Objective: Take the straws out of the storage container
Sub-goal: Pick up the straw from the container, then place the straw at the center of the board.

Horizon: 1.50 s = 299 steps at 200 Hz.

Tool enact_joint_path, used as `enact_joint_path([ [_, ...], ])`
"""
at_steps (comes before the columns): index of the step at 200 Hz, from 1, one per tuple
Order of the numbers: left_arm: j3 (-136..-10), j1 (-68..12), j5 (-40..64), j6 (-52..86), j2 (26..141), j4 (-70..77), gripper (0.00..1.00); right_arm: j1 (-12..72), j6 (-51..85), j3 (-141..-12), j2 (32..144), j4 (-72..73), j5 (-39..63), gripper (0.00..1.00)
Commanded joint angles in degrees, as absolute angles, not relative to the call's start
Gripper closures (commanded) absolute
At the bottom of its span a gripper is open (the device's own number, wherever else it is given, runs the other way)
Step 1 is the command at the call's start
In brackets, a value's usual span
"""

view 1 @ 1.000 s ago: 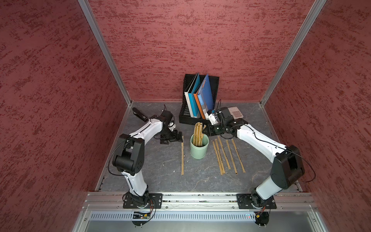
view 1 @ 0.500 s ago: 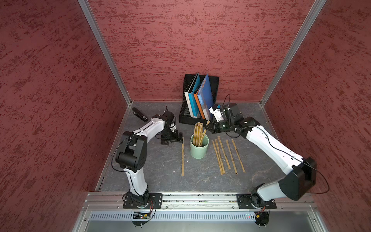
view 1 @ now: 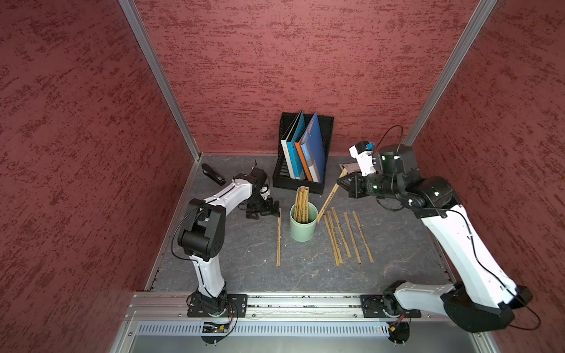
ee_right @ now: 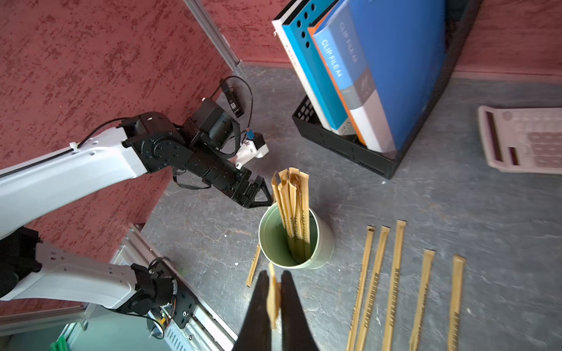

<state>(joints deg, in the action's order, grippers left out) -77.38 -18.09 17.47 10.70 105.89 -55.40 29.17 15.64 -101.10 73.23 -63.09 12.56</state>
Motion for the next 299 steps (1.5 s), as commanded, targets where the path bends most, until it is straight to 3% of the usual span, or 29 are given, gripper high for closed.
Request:
enact_joint_path([
  [1,-78.4,-18.5,17.0,10.9,106.7,-54.4,0.00,29.4,14.6,-108.0,74.8,-74.8,4.4,0.94],
  [57,-77.8,-19.0,17.0,10.6,106.4,-53.8,0.00,29.3,16.0,-122.0,91.1,-94.3,-9.2,0.96],
  [158,-78.3,-18.9,15.9,10.0,107.4,-53.0,0.00,19.8,14.2,-105.7,105.1,-94.8,-22.0,0.97],
  [265,-77.6,-18.9,16.2,10.3,107.4,-52.5,0.00,9.2,9.2,-93.4,117.1,-77.7,-13.1,0.95],
  [299,-77.7,-18.9,16.3,10.3,107.5,-52.5,0.00,7.5,8.5,-92.0,118.8,-75.3,-10.8,0.90],
])
